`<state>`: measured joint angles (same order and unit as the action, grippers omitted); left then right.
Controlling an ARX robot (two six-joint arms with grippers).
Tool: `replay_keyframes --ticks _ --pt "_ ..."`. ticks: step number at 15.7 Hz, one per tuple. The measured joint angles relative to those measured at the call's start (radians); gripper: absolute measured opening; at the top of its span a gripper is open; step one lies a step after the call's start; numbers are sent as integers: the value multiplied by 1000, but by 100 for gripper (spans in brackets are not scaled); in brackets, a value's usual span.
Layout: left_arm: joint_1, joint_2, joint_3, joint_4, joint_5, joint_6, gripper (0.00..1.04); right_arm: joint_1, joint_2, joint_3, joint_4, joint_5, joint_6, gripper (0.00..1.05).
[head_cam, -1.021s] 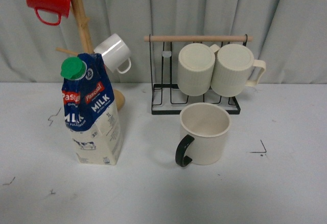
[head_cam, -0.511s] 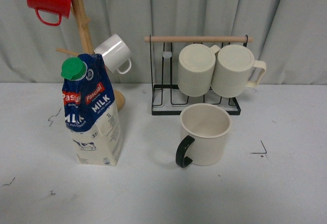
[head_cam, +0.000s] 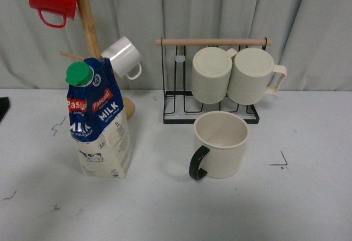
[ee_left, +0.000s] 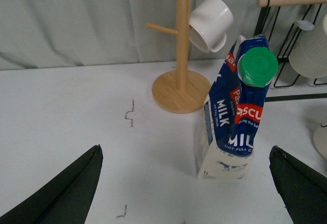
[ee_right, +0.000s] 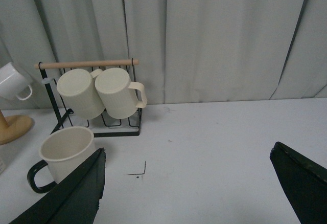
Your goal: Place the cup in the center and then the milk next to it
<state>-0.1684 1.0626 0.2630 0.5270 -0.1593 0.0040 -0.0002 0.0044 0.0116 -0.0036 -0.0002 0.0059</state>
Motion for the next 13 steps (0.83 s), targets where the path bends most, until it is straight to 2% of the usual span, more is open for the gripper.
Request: replay_keyframes --ticks 4,8,13 --pt "-64 306 134 36 41 -31 98 0 0 0 0 0 0 98" --pt "-100 432 210 76 44 -32 98 0 0 0 0 0 0 98" --pt "-122 562 302 135 2 -41 98 0 0 0 0 0 0 98"
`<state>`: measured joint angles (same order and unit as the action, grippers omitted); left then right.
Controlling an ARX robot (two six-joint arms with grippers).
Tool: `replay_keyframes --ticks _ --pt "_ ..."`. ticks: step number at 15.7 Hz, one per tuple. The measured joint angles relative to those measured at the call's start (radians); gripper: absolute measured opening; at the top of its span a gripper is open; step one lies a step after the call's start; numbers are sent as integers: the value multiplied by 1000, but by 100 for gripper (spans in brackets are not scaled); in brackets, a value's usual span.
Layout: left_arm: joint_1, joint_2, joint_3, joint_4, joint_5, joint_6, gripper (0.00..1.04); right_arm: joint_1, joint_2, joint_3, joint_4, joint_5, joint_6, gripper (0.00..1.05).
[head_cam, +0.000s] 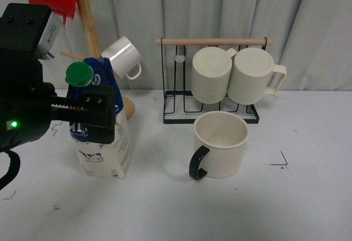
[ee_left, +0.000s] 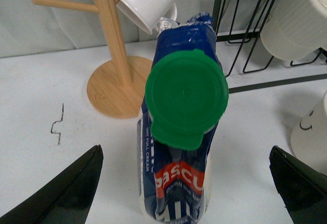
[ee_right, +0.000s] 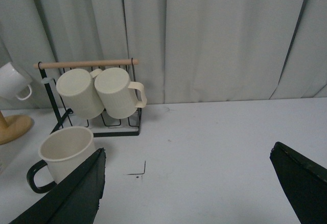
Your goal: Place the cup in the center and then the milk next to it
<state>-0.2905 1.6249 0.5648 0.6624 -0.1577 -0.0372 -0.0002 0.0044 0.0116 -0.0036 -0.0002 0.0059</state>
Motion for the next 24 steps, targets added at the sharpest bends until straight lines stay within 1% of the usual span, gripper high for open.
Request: replay_keyframes --ticks 3,4,9,11,13,14,17,21,24 --pt "-3 47 20 26 -18 -7 98 0 0 0 0 0 0 98" --pt "-3 67 22 49 -39 -6 97 0 0 0 0 0 0 98" --pt "5 108 50 63 -72 -20 57 0 0 0 0 0 0 98" --pt "0 112 50 68 -90 -37 29 0 0 0 0 0 0 98" --pt "-16 109 50 61 -121 -50 9 0 0 0 0 0 0 98" --pt "-27 96 51 41 -150 -63 6 0 0 0 0 0 0 98" --pt "-78 75 56 2 -219 -96 5 0 0 0 0 0 0 98" --pt "-169 90 117 -2 -225 -142 5 0 0 0 0 0 0 98" --pt "-205 124 150 -2 -235 -166 5 0 0 0 0 0 0 98"
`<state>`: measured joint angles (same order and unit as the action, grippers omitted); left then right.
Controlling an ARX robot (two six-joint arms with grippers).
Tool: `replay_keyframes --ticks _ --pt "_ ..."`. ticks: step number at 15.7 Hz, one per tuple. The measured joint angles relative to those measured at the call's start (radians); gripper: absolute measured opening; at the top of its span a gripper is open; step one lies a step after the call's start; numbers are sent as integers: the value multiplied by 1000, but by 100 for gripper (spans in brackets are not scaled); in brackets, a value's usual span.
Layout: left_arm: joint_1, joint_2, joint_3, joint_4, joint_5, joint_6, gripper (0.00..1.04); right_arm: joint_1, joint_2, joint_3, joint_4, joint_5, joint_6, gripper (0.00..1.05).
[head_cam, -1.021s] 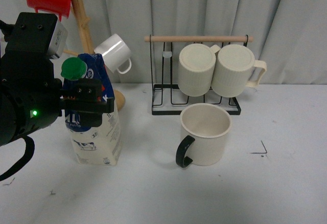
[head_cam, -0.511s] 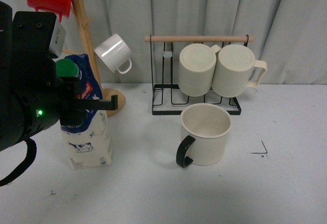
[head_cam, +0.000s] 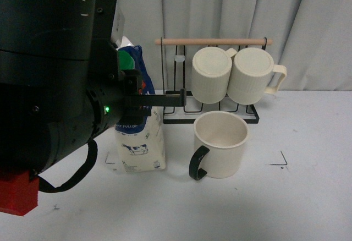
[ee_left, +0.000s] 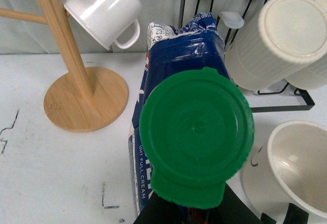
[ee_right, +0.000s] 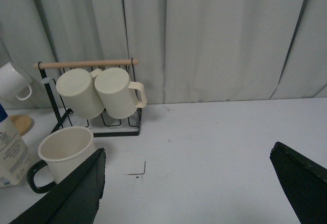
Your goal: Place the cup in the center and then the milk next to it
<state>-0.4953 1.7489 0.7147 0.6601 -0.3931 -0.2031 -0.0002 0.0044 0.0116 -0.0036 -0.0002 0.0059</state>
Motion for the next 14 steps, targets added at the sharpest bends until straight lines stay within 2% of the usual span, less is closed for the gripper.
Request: replay_keyframes --ticks 6,8,11,14 --pt "-33 68 37 4 -24 -11 5 0 0 0 0 0 0 98" --pt "-39 68 42 -1 -16 -23 21 0 0 0 0 0 0 98" --pt "-48 14 38 -1 8 -18 55 0 0 0 0 0 0 98" --pt "-85 -177 -101 -79 140 33 88 0 0 0 0 0 0 98"
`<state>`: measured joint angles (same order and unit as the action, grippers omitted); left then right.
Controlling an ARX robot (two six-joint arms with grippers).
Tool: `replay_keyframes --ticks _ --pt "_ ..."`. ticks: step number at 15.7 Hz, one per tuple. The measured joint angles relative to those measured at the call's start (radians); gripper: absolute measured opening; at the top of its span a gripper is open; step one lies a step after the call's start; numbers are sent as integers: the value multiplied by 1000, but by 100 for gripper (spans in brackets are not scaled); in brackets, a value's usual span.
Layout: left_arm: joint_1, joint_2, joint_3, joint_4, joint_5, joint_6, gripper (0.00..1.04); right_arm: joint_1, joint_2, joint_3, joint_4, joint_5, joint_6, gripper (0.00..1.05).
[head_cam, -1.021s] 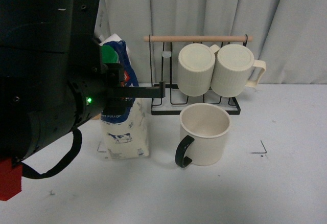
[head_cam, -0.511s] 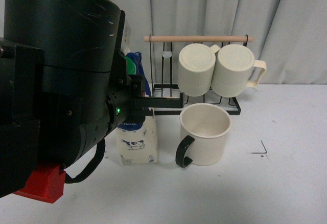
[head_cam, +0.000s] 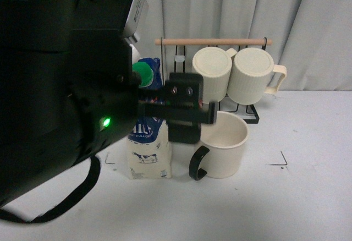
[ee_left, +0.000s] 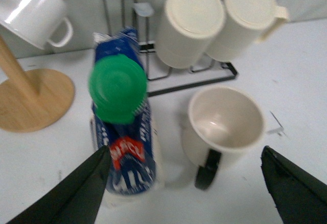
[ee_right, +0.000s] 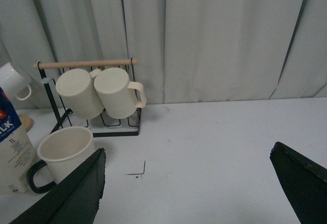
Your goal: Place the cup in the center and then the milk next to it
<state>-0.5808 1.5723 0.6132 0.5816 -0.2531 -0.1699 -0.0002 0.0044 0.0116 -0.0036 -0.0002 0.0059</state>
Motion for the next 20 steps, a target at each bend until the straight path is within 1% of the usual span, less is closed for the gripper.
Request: replay_keyframes --ticks 1,2,3,4,5,6,7,8,11,12,15,18,19,20 --pt "-7 -89 -72 -19 56 37 98 0 0 0 0 0 0 98" --pt "7 -185 -152 -8 120 70 99 0 0 0 0 0 0 98" --pt "31 -270 -216 0 127 83 98 0 0 0 0 0 0 98" --pt "22 -217 -270 269 -32 113 89 0 0 0 0 -1 0 98" --pt "44 -187 -334 415 -153 134 78 0 0 0 0 -2 0 98" --pt "98 -216 -440 495 -206 147 66 -1 0 0 -1 3 0 98" --pt "148 -302 -473 491 -191 151 55 0 0 0 0 3 0 98" --pt "190 -401 -483 468 -146 152 42 0 0 0 0 2 0 98" --pt "301 -586 -565 311 -29 152 6 0 0 0 0 2 0 98" --pt "334 -663 -571 266 3 154 2 0 0 0 0 2 0 98" --pt "412 -842 -600 114 81 154 2 0 0 0 0 2 0 98" --pt "467 -999 -602 -20 134 154 2 0 0 0 0 2 0 98" --pt "518 -1055 -602 -75 208 155 2 0 0 0 0 2 0 98" --pt "577 -1093 -603 -108 243 155 2 0 0 0 0 2 0 98"
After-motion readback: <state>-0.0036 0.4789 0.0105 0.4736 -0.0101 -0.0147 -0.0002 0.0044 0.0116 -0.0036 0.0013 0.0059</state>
